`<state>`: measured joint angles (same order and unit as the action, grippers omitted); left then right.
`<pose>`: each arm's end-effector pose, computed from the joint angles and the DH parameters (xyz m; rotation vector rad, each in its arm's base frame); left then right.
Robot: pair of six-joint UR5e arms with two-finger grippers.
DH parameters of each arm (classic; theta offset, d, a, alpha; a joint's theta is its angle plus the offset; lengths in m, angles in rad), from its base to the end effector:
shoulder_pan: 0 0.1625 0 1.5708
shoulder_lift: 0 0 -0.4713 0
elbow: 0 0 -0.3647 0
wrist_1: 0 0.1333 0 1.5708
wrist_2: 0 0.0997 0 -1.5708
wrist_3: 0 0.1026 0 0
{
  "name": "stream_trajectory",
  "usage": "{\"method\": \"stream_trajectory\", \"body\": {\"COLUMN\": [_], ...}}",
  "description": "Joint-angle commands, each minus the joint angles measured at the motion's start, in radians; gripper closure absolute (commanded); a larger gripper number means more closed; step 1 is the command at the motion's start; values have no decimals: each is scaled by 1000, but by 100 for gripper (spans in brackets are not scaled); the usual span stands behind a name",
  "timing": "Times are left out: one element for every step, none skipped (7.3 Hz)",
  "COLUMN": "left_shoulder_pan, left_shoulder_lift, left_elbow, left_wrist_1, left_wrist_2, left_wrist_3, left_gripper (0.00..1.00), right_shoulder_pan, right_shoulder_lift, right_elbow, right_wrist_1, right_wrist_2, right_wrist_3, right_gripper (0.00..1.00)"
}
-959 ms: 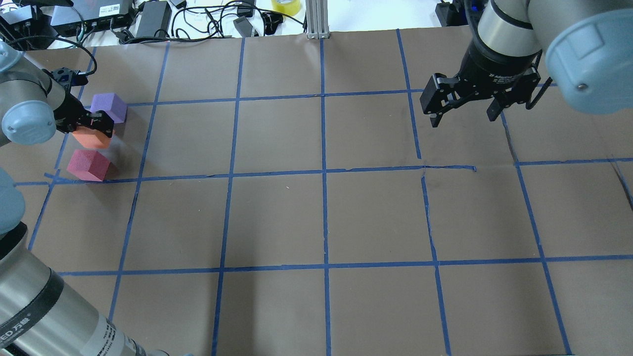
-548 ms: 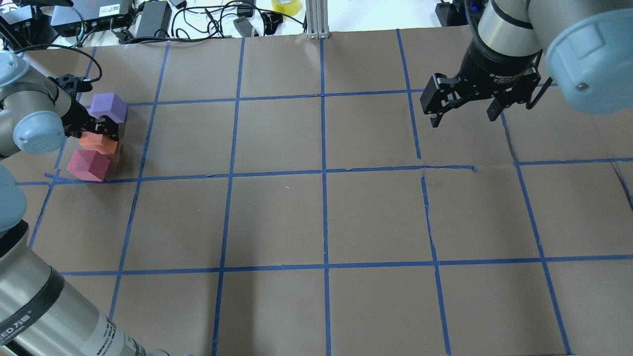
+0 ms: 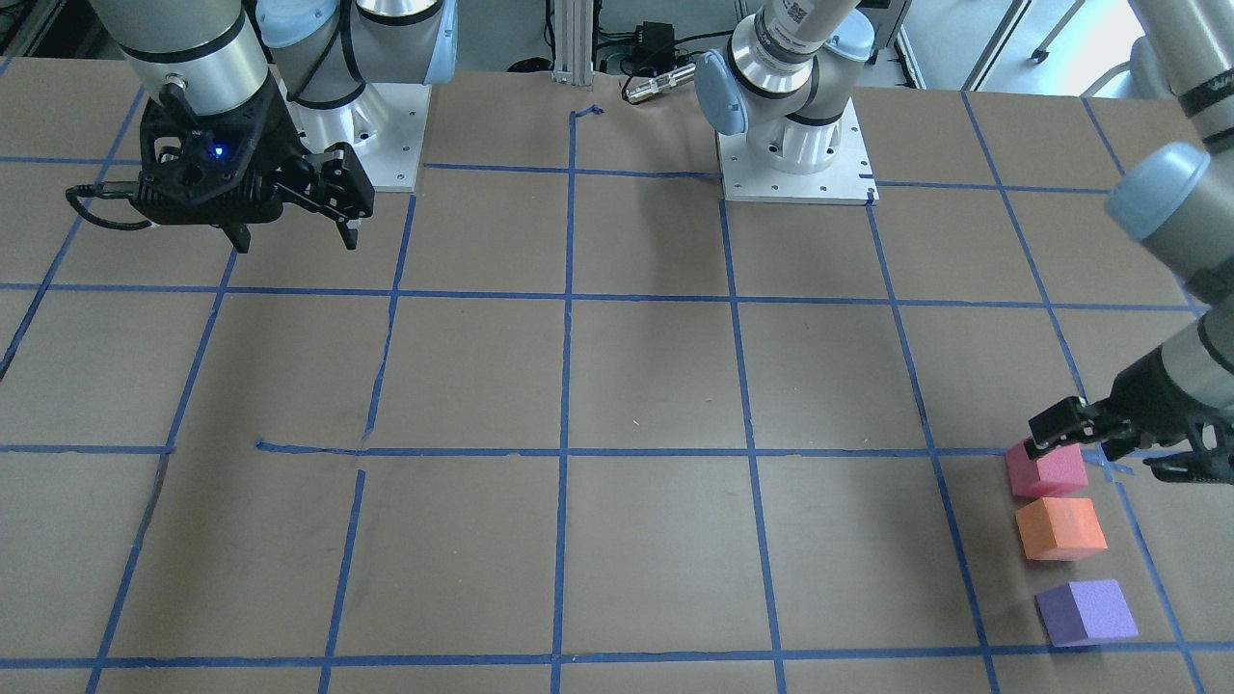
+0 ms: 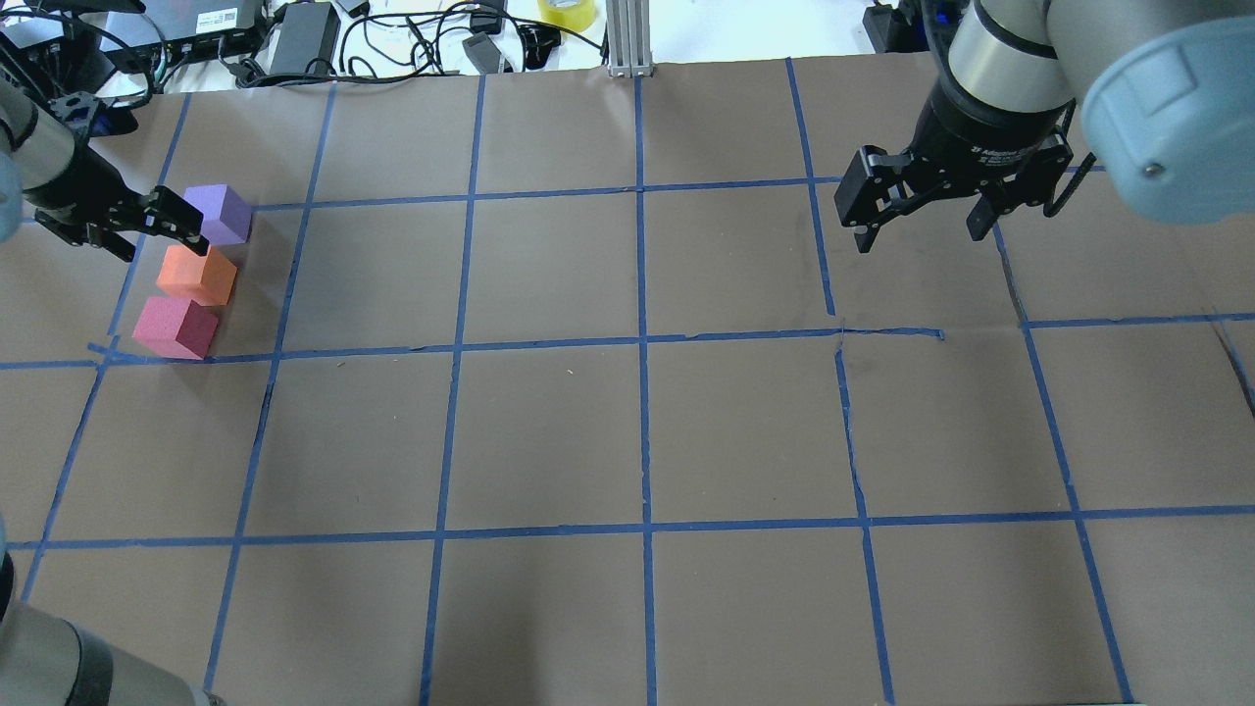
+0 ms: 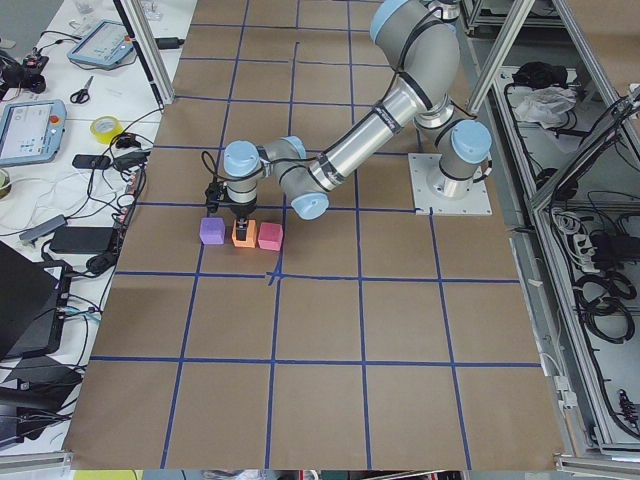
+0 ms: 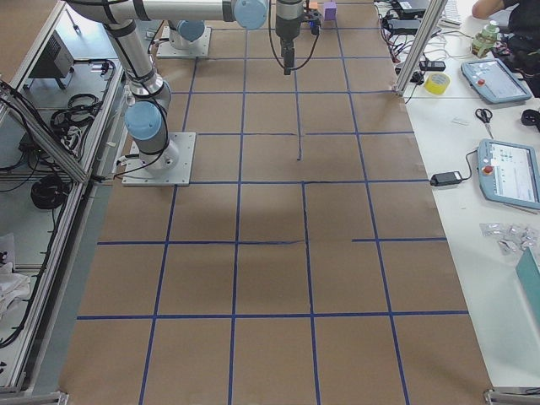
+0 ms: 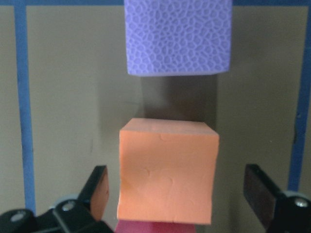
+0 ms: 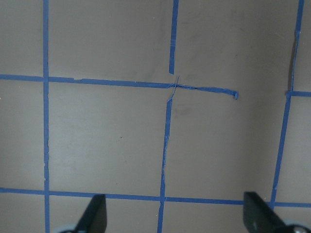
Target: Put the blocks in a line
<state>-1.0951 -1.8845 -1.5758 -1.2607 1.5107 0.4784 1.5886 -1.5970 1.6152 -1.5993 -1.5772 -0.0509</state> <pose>0.1465 -0.5889 0.3933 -0.0038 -3.0841 0.0308 0.1407 -0.4506 0.5254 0.1076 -3.1331 0.0160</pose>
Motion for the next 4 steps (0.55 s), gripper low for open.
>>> {"method": "stream_trajectory", "body": {"left_shoulder_pan": [-153,-266,-363,-449], "left_shoulder_lift": [184,235,302,345], "left_elbow": [40,42,45,48], "left_wrist_1": [-228,-249,-331,-326], "left_wrist_2": [5,8,67,65], "left_wrist_3": [-129,-243,-267,-293], "left_gripper": [0,0,0,0], "right_shoulder_pan": [-2,-2,-1,-2], "right_shoulder_lift": [0,-1,-1,-1], "right_elbow": [0,0,0,-1], "right_wrist_1": [1,-2,-1,-2], "right_wrist_2": [-1,-1,0,-1], "right_wrist_3": [-4,-3,2,2], "right_gripper": [0,0,0,0]}}
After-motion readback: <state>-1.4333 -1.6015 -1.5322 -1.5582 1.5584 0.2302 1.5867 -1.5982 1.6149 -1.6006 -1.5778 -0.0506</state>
